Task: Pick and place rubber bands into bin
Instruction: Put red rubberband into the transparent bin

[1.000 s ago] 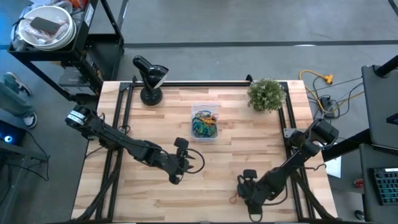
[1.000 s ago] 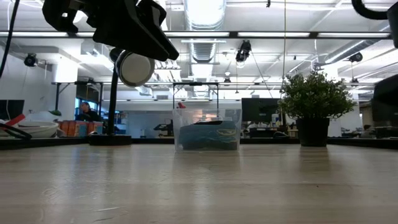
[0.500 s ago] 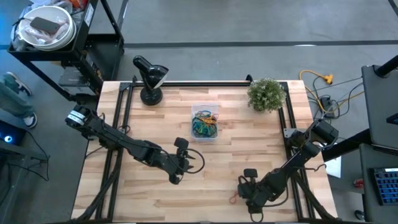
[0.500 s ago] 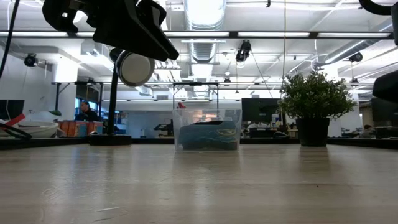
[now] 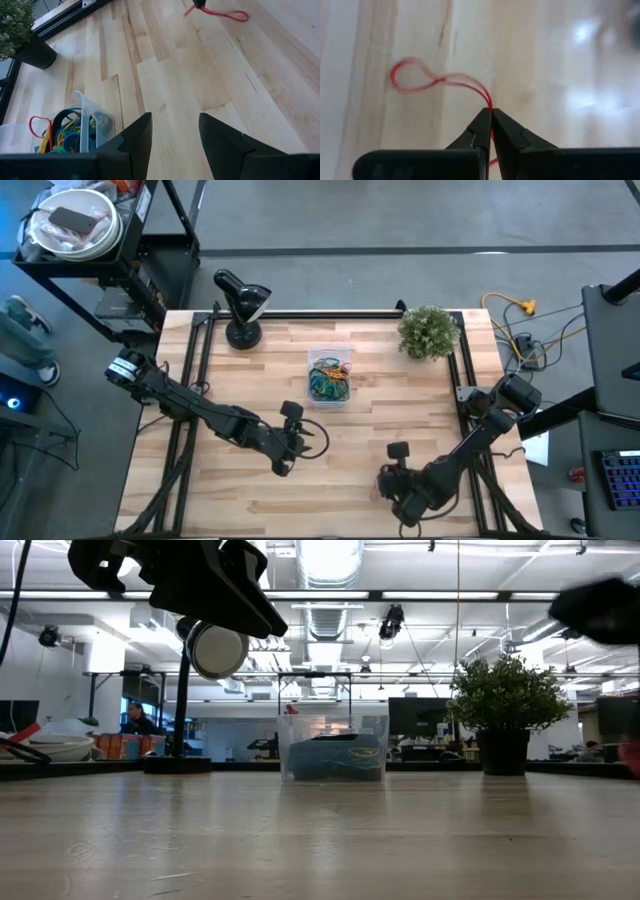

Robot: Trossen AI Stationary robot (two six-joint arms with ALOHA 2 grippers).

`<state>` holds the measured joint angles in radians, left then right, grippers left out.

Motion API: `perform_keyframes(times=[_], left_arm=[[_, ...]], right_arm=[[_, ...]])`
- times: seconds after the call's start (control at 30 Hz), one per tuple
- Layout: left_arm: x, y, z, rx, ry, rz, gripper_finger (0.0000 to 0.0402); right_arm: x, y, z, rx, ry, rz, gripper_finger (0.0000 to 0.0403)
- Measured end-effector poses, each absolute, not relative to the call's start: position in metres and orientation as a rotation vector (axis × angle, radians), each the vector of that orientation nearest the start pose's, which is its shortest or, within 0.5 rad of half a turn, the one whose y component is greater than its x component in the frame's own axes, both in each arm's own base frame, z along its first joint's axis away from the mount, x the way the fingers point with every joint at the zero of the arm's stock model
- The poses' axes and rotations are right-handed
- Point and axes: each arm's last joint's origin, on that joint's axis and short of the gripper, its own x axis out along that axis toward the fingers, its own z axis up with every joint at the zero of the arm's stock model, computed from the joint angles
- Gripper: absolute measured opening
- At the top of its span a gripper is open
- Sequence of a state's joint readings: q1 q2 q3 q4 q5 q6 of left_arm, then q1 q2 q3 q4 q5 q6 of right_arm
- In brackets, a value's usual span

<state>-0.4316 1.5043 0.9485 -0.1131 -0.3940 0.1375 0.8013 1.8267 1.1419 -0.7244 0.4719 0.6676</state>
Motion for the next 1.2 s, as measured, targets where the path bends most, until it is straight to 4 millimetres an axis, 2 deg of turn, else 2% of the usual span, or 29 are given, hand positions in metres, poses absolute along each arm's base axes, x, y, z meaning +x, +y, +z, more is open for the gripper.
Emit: perform_keyframes(times=[0.3, 0.47, 0.63, 0.8, 1.03, 1.2], left_arm=[[0.292, -0.122, 0.23, 0.401, 0.611, -0.078, 0.0148], [0.292, -0.122, 0.23, 0.4, 0.611, -0.079, 0.0148], [0.291, -0.123, 0.229, 0.401, 0.622, -0.079, 0.0148], [0.282, -0.118, 0.223, 0.382, 0.752, -0.05, 0.0148], [0.25, -0.103, 0.226, 0.284, 0.909, 0.143, 0.0148], [0.224, -0.101, 0.228, 0.253, 0.867, 0.191, 0.0148]], right_arm=[[0.261, 0.222, 0.204, -0.568, 0.936, -0.264, 0.0008], [0.282, 0.206, 0.222, -0.694, 0.886, -0.335, 0.0008], [0.304, 0.18, 0.233, -0.77, 0.908, -0.396, 0.0008], [0.325, 0.143, 0.236, -0.786, 0.971, -0.469, 0.0008], [0.346, 0.095, 0.237, -0.769, 1.027, -0.555, 0.0008], [0.364, 0.068, 0.24, -0.748, 1.008, -0.544, 0.0008]])
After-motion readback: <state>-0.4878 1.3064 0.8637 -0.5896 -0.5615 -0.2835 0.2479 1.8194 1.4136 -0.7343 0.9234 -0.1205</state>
